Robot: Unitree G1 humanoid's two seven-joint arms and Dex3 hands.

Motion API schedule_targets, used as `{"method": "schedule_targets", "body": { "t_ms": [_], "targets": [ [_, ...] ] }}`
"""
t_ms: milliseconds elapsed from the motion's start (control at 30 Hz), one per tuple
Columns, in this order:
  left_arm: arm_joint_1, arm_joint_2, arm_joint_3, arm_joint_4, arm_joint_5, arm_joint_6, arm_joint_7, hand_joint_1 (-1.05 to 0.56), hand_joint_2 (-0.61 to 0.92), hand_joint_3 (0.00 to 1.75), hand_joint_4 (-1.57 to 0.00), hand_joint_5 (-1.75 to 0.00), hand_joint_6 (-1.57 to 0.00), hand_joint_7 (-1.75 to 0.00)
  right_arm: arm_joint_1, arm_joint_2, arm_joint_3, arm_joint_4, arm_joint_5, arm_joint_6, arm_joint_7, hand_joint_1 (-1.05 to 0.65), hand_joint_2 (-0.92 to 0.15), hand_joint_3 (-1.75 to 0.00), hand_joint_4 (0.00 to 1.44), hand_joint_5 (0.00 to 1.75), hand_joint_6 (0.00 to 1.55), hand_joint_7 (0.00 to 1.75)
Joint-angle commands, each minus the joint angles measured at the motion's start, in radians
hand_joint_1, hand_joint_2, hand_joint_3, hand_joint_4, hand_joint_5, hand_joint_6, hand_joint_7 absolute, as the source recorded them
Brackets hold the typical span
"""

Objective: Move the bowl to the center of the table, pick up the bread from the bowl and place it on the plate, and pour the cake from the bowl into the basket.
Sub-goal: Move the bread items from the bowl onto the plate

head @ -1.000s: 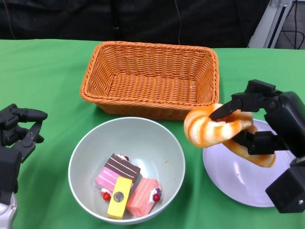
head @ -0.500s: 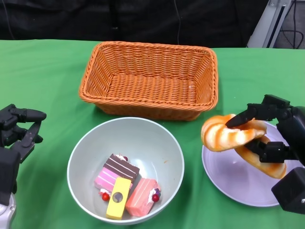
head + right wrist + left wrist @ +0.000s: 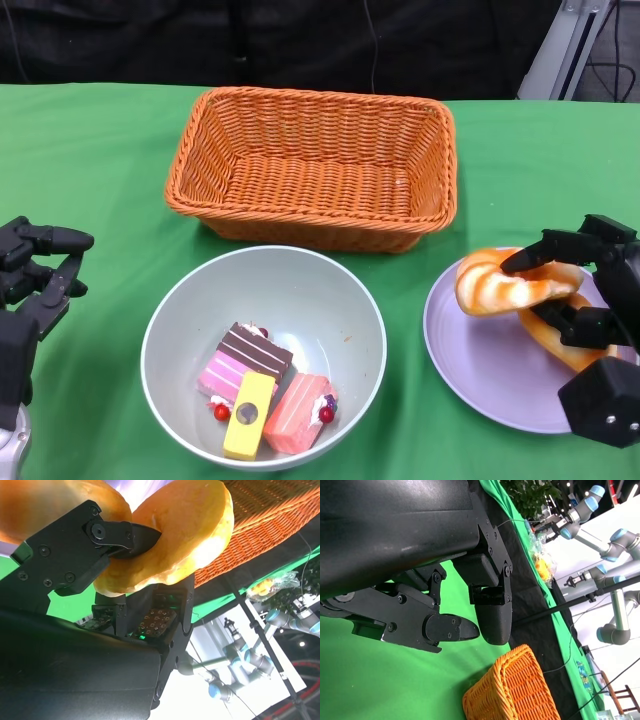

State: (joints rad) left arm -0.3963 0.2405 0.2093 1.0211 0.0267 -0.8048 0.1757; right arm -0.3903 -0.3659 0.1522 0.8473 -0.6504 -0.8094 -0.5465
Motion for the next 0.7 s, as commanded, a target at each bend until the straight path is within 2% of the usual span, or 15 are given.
{"method": "schedule_targets", "body": {
  "t_ms": [33,200,333,700],
  "targets": [
    [0.008,0.022,0.005,-0.008,-0.005,-0.011,-0.014,-0.11,0.92,0.3,-0.88,-1.25,-0.91,-0.87,-0.032,-0.025,0.031,0.055,-0.038,0.005,-0.082,0.0,-0.64,-0.65,0.87,1.28,1.0,0.67],
    [0.011,0.02,0.003,-0.017,-0.002,-0.002,-0.006,-0.12,0.92,0.3,-0.88,-1.25,-0.91,-0.87,-0.058,-0.015,0.076,0.122,-0.071,0.028,-0.171,-0.01,-0.68,-0.53,0.89,1.24,1.02,0.61],
    [0.012,0.02,0.001,-0.014,-0.001,-0.021,-0.011,-0.1,0.92,0.31,-0.87,-1.25,-0.91,-0.88,-0.067,-0.002,0.104,0.155,-0.068,0.044,-0.203,-0.01,-0.72,-0.49,0.91,1.19,1.04,0.57],
    [0.014,0.015,0.001,-0.024,-0.004,-0.013,-0.013,-0.11,0.92,0.31,-0.87,-1.25,-0.9,-0.88,-0.07,0.018,0.153,0.188,-0.047,0.09,-0.178,-0.02,-0.77,-0.38,0.89,1.2,1.08,0.47]
  ]
}}
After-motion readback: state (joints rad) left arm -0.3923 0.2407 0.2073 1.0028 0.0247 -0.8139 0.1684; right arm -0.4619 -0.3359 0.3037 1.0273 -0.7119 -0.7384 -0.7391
